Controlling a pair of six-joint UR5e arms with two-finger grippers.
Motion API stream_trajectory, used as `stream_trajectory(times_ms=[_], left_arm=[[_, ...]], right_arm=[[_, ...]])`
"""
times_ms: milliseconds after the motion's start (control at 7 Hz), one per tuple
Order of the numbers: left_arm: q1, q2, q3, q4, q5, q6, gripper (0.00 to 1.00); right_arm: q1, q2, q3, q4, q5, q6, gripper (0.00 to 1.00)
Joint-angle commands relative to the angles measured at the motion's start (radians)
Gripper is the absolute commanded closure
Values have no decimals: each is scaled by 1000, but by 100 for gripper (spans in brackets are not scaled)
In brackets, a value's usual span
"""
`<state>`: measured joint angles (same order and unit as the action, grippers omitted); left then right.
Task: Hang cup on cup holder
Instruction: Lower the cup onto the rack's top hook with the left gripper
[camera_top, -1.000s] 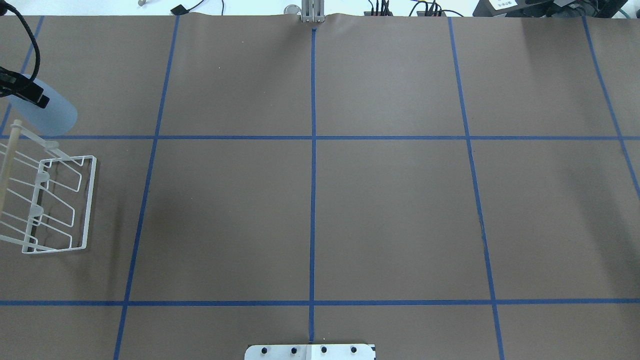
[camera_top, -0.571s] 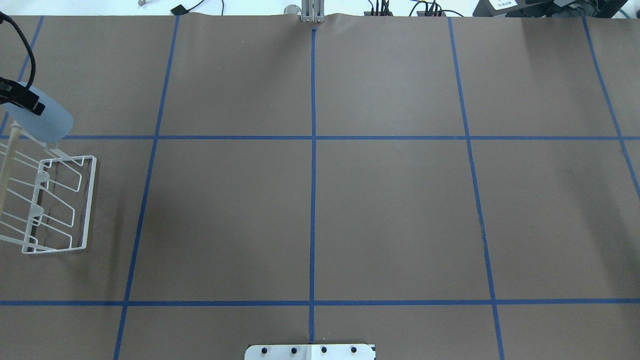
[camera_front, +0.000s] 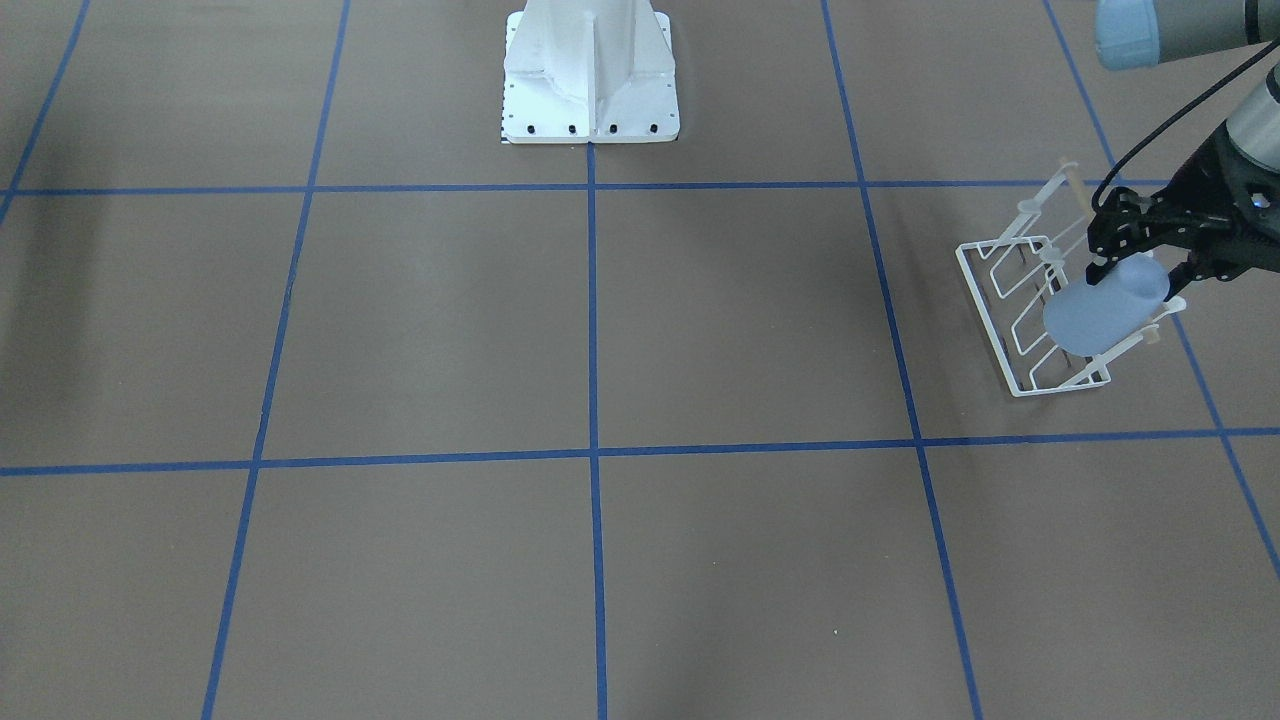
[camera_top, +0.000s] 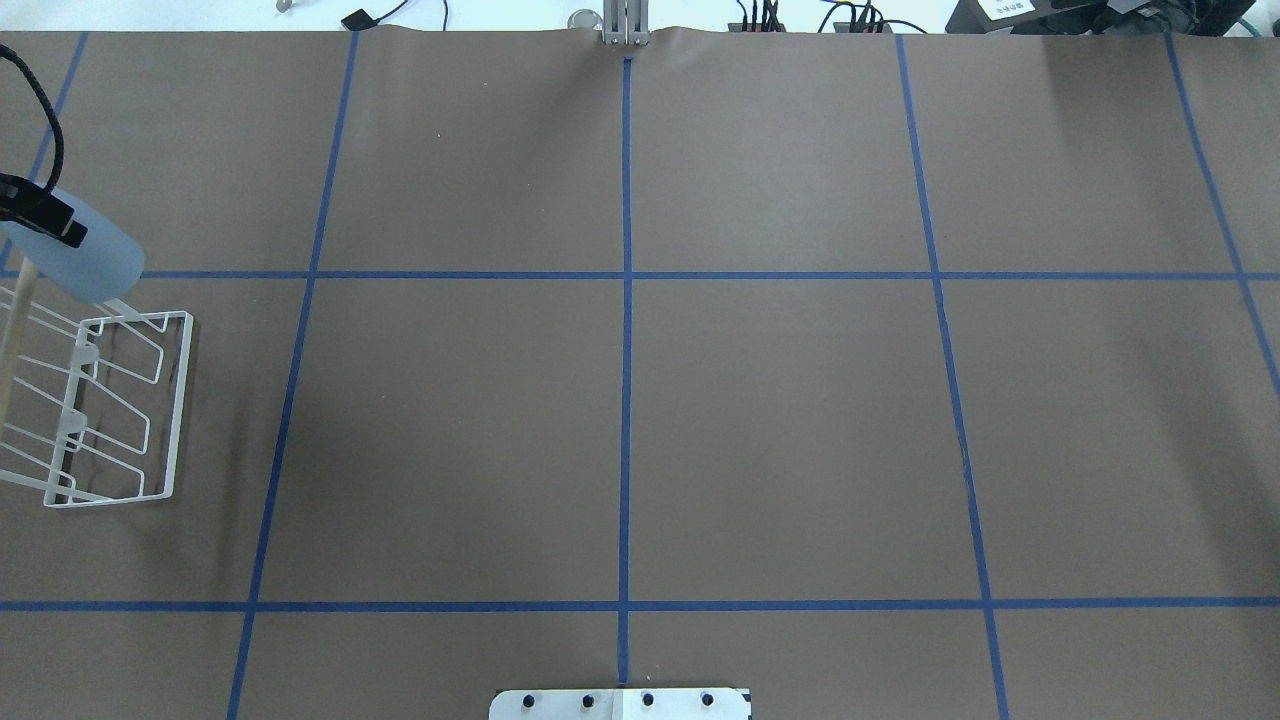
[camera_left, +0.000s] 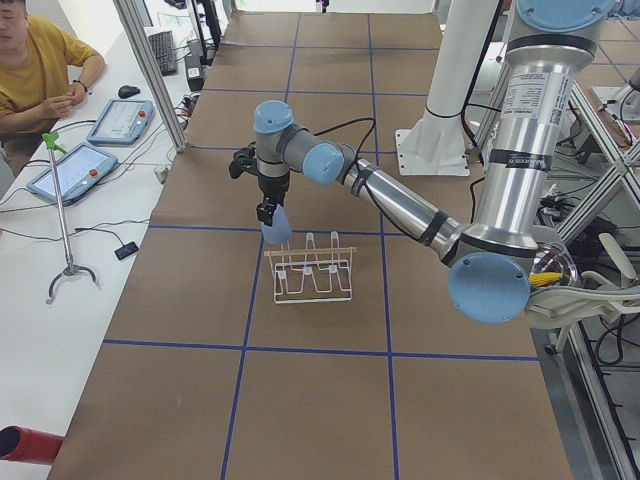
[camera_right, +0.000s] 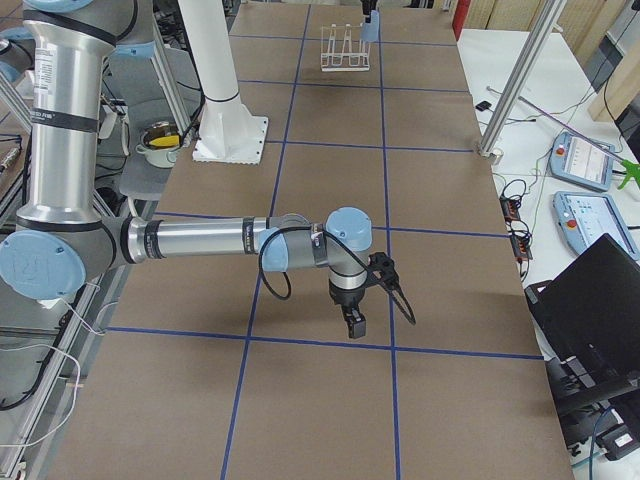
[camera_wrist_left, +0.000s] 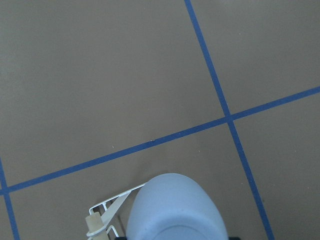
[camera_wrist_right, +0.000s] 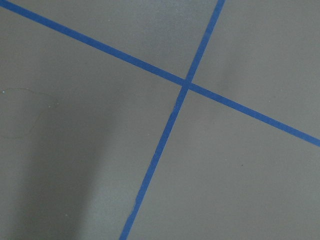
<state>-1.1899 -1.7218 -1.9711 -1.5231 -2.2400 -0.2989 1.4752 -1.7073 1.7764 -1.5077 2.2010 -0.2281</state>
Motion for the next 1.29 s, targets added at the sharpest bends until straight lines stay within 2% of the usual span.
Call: stream_trajectory(times_ms=[0,571,857,1143], left_arm=[[1,2,6,0,-3,0,100],[12,2,44,-31,-1,0,100],[13,2,150,-164,-1,-8,100],[84,2,164,-242,11,-147,100]], right_arm=[[-1,0,0,0,-1,0,0],[-6,2,-2,0,-1,1,0],[-9,2,-2,1,-1,24,0],[-10,3,-2,1,-1,26,0]])
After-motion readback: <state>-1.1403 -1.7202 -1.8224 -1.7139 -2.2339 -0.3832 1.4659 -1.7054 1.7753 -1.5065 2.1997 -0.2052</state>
